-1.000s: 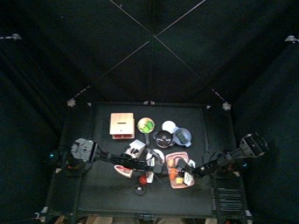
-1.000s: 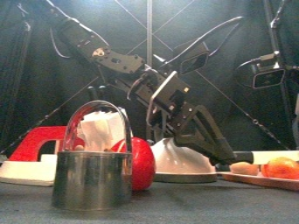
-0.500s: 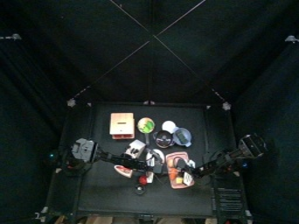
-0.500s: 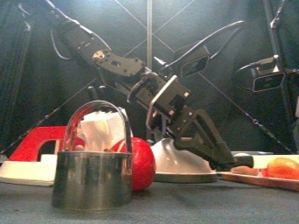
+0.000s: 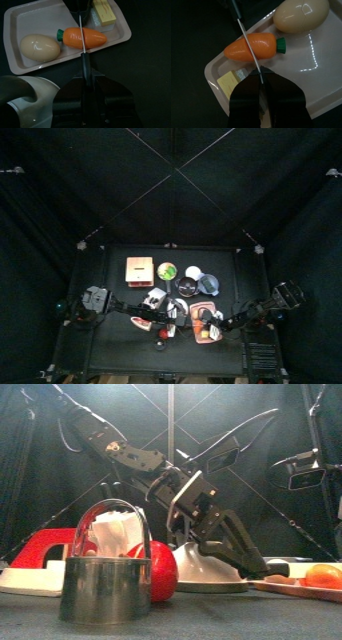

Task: Cut carrot

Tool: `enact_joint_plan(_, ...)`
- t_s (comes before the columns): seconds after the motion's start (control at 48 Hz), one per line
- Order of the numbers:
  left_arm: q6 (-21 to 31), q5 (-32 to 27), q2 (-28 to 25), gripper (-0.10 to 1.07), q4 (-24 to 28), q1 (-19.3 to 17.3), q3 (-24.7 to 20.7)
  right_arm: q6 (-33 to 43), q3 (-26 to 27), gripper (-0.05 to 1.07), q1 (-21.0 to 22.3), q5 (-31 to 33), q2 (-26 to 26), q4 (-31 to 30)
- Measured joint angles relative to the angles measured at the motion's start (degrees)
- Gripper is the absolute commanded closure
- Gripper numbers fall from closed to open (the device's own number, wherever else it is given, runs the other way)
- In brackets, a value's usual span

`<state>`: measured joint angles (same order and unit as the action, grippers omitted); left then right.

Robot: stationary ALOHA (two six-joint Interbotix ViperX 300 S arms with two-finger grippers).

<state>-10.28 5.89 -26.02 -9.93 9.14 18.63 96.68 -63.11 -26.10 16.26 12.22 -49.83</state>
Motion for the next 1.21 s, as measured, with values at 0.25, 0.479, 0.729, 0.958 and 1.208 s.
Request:
enact_joint_plan(0.25,-0.3,0.0,-0.4,0.67,0.0,0.0,0.0,0.1,0.1,0.6,0.1,-0.1,-0.5,0.0)
enact_joint_plan(0.479,-0.3,-0.1,-0.4,0.67,0.0,0.0,-0.1,0.0,0.1,0.6,0.1,-0.1,-0.9,0.0)
enact_joint_plan(0.729,-0.4,-0.2,-0.4,0.67,0.0,0.0,-0.1,0.0,0.1,0.6,0.6,-0.2,-1.6,0.0)
enact_joint_plan(0.958,-0.4,-0.7,-0.6,0.67,0.2,0.0,-0.1,0.0,0.2,0.6,1.2,-0.8,-2.1,0.0)
enact_joint_plan(1.208,-0.4,-0.8,-0.8,0.67,0.2,0.0,-0.2,0.0,0.2,0.6,1.4,-0.9,-2.2,0.0)
